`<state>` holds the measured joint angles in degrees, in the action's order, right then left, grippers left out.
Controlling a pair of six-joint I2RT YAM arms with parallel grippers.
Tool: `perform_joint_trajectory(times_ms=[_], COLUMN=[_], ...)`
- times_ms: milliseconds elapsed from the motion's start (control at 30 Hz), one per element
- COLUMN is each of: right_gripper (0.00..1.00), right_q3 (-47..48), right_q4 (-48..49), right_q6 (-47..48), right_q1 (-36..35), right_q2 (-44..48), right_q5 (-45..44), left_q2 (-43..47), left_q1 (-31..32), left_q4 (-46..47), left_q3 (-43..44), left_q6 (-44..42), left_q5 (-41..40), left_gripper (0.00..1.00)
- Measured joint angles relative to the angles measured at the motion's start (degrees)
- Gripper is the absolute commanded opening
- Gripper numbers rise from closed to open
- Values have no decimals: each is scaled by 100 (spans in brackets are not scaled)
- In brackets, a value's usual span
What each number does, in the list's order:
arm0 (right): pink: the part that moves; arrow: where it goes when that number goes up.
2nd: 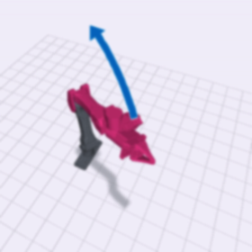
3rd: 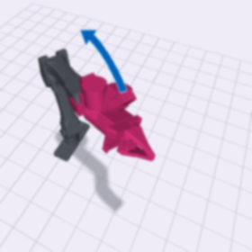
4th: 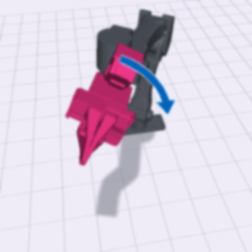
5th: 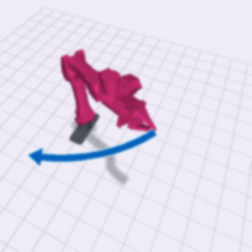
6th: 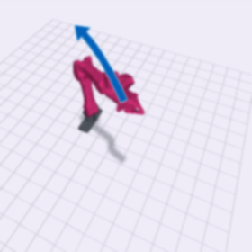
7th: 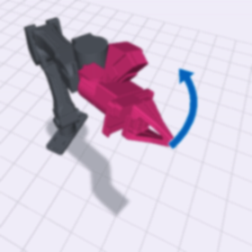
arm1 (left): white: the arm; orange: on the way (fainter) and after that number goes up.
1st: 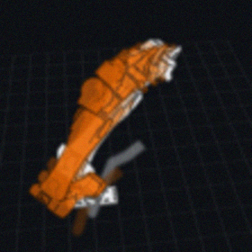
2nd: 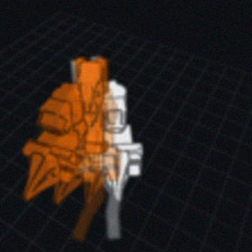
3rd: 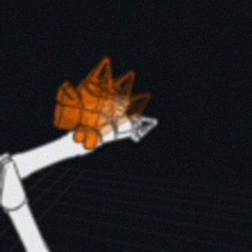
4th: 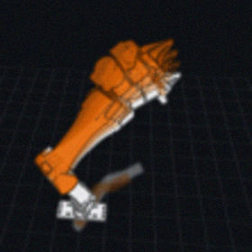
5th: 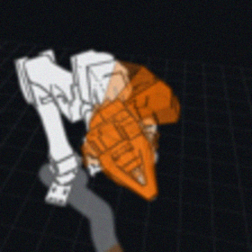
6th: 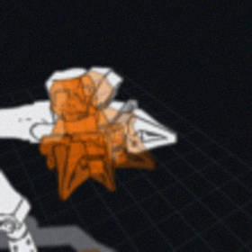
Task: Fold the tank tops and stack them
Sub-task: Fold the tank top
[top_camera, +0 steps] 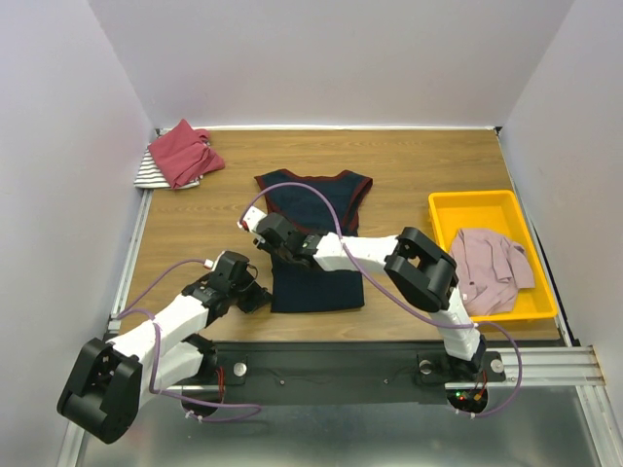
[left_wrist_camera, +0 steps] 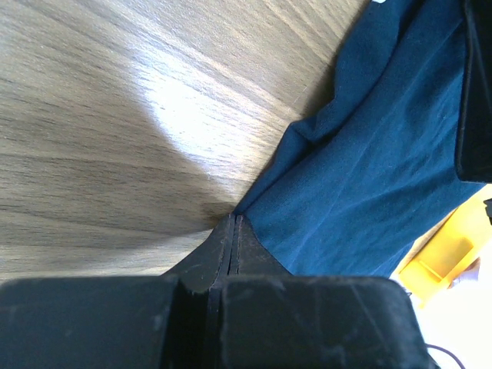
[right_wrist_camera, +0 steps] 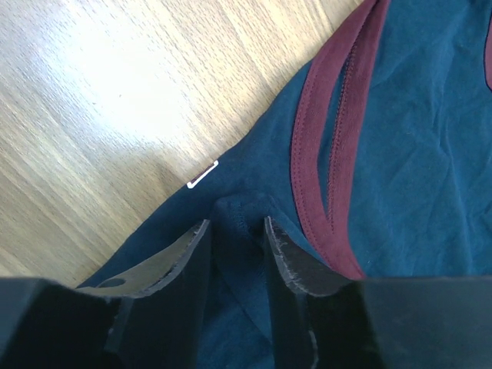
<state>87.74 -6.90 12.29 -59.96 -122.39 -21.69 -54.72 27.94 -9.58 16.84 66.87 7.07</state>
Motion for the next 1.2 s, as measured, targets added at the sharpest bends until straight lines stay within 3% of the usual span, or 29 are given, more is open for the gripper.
perform_joint_trajectory(times_ms=[33,133,500,1133,1200], right_gripper=[30,23,15,24,24], right_q3=[0,0,291,1008,1016], right_q4=[2,2,-168,-769,-772], right_q6=[2,2,-170,-1322,-1421], right_q1=[0,9,203,1088,1139], right_q2=[0,-2,-109,-564,-564], right_q5=[0,-7,328,1928,2028], left_q2=[0,0,59,59,59], left_q1=[0,0,0,0,0], left_q4=[-2,-13,-59,-61,-120], left_q3=[0,0,0,0,24], left_q6=[0,-2,-2,-98,-199], left_q5=[0,0,-4,-26,-28], left_gripper=[0,0,0,0,6])
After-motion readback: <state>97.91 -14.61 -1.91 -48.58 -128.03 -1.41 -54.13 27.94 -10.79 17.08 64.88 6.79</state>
